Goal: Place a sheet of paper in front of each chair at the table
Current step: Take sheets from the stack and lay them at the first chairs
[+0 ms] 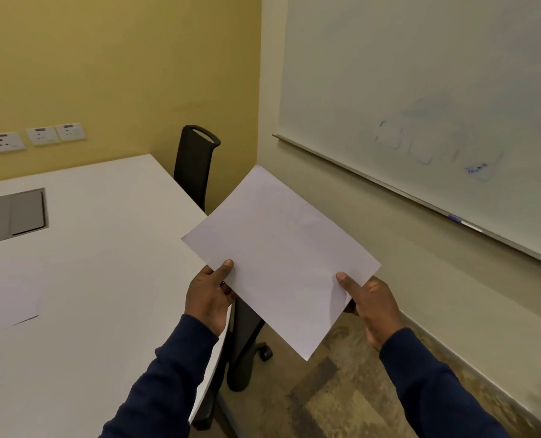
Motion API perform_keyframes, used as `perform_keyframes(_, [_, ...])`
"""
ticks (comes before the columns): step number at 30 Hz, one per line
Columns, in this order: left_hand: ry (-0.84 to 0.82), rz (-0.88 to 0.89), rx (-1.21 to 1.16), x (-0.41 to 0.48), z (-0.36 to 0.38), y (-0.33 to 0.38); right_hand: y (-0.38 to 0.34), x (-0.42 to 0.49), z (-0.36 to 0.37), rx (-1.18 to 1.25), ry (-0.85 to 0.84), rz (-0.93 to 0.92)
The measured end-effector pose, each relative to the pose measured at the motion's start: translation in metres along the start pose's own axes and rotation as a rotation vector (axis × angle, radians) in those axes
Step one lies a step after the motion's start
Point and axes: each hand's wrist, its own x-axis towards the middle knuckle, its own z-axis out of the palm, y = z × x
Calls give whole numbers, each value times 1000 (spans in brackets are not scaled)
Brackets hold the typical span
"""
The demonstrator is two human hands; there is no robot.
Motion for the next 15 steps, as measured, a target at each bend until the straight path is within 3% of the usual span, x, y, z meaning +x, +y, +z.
perform_keyframes(15, [147,77,-27,197,114,19,-69,283,3,-42,-116,-55])
